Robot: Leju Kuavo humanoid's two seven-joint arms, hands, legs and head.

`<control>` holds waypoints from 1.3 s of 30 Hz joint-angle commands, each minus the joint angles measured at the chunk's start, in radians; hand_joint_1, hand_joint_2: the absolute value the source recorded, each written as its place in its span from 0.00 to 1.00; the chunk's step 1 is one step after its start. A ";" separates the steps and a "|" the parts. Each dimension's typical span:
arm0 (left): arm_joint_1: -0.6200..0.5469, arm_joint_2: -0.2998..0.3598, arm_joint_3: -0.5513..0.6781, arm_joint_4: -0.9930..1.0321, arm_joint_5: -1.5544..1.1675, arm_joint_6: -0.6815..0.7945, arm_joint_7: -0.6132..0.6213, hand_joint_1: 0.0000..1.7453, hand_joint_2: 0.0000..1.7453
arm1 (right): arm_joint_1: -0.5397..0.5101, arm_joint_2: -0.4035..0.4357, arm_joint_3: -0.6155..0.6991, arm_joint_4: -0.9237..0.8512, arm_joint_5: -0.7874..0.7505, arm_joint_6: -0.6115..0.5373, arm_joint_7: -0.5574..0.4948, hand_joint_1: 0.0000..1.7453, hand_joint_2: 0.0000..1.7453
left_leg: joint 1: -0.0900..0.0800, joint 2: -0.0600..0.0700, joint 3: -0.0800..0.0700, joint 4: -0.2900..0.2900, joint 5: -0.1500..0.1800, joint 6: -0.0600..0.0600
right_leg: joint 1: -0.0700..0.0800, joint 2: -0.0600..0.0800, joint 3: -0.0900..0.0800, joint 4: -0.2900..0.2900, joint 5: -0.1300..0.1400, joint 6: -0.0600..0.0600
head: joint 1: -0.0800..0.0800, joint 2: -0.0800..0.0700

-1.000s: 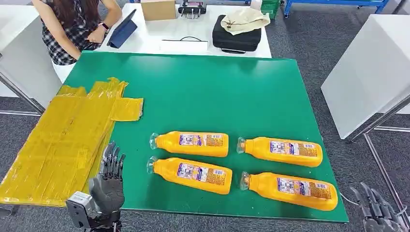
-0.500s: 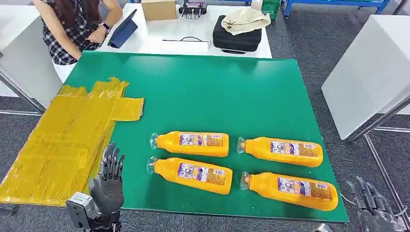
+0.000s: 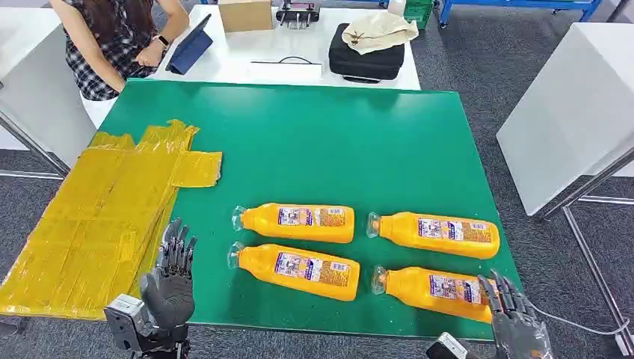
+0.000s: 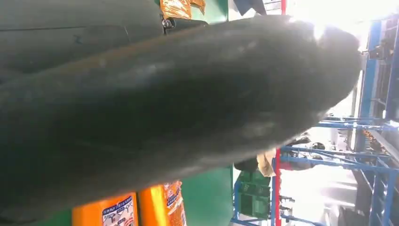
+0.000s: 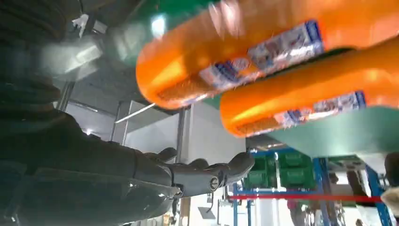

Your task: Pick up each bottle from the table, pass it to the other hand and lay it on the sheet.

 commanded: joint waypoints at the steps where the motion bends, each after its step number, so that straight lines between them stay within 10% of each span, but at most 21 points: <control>1: -0.014 0.034 -0.023 0.048 0.014 -0.002 0.001 0.00 0.00 | -0.025 -0.098 0.077 0.129 -0.005 0.025 0.078 0.00 1.00 | 0.000 0.002 0.006 -0.002 -0.002 0.000 | 0.001 0.000 0.007 -0.002 -0.001 0.000 | 0.000 0.000; 20: -0.036 0.037 -0.039 0.084 0.017 -0.032 0.001 0.00 0.00 | -0.068 -0.237 -0.013 0.202 -0.109 0.023 0.115 0.00 1.00 | 0.000 0.001 0.004 -0.001 -0.001 0.000 | 0.000 -0.001 0.004 -0.002 -0.001 0.000 | 0.000 0.000; 39: -0.040 0.045 -0.036 0.093 0.033 -0.022 0.001 0.00 0.00 | -0.213 -0.248 0.173 0.383 -0.103 0.008 0.173 0.00 1.00 | 0.001 0.005 0.006 -0.002 -0.002 0.000 | 0.001 0.003 0.005 -0.003 0.001 0.000 | 0.000 0.000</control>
